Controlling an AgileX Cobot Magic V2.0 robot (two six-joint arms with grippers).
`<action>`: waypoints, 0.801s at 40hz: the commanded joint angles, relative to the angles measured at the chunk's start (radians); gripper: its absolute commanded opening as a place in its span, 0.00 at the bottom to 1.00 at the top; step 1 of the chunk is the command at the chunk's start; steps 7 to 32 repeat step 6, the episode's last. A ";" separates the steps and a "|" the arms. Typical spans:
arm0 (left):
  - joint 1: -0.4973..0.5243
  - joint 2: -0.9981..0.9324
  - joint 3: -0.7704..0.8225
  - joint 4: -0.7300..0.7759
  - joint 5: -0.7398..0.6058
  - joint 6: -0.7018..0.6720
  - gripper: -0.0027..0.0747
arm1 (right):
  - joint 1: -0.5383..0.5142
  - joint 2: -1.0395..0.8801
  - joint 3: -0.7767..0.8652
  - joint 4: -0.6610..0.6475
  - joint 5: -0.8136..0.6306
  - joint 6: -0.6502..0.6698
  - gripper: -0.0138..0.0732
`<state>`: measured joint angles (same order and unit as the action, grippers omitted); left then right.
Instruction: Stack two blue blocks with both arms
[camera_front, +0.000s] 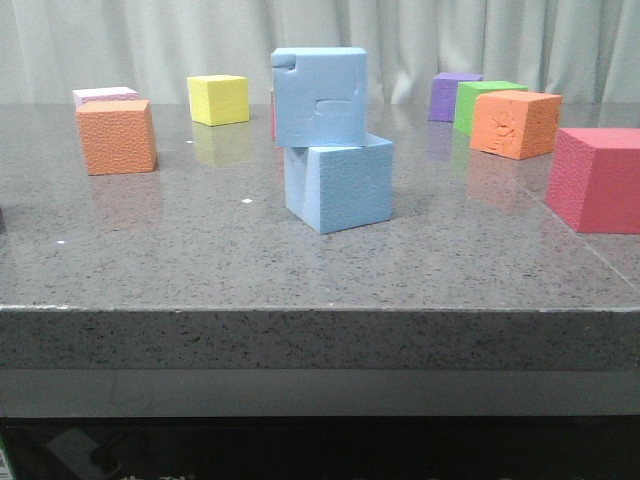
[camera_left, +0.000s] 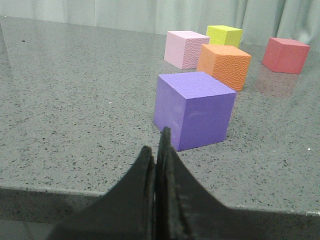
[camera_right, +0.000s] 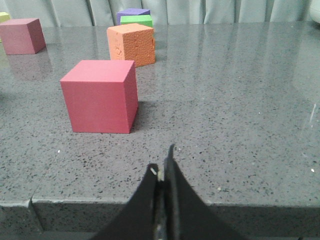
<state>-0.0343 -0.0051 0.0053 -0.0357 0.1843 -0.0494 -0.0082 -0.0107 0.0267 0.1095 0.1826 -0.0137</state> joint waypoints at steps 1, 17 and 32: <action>0.002 -0.025 0.038 0.000 -0.077 -0.002 0.01 | 0.001 -0.019 -0.001 -0.008 -0.074 -0.002 0.08; 0.002 -0.025 0.038 0.000 -0.077 -0.002 0.01 | 0.001 -0.019 -0.001 -0.008 -0.074 -0.002 0.08; 0.002 -0.025 0.038 0.000 -0.077 -0.002 0.01 | 0.001 -0.019 -0.001 -0.008 -0.074 -0.002 0.08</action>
